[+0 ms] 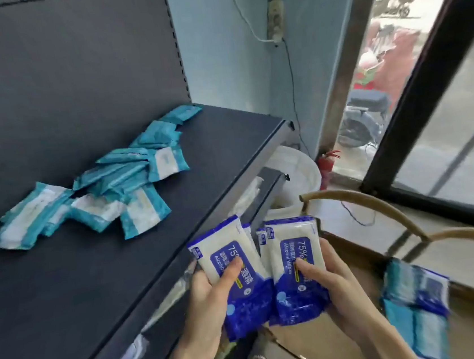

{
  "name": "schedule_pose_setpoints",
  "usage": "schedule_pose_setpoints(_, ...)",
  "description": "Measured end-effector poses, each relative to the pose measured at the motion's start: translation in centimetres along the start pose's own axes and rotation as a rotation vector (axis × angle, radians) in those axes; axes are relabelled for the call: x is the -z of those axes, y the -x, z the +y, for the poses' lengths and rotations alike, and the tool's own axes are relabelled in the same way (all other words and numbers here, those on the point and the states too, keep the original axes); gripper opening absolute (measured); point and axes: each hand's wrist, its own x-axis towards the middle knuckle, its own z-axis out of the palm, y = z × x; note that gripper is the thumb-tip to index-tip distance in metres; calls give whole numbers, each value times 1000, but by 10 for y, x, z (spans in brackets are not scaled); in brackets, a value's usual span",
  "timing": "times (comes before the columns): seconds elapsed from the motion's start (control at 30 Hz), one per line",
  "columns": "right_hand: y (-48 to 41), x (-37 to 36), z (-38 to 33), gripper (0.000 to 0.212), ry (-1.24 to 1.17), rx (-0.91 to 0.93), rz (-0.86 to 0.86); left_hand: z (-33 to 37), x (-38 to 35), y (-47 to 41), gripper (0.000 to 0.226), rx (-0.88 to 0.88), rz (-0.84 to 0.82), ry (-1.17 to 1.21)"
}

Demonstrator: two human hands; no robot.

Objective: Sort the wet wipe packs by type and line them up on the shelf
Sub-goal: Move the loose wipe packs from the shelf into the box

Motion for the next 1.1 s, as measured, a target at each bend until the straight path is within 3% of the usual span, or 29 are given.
schedule_pose_setpoints(0.27, 91, 97, 47, 33, 68, -53, 434, -95, -75, 44, 23, 292, -262, -153)
schedule_pose_setpoints(0.47, 125, 181, 63, 26, 34, -133, 639, -156, -142, 43, 31, 430, -440, -263)
schedule_pose_setpoints(0.87, 81, 368, 94, 19, -9, -320, 829, -315, -286, -18, 27, 684, -344, -498)
schedule_pose_setpoints(1.1, 19, 475, 137, 17, 55, -359, 866, -405, -353, -73, 33, 615, -346, -590)
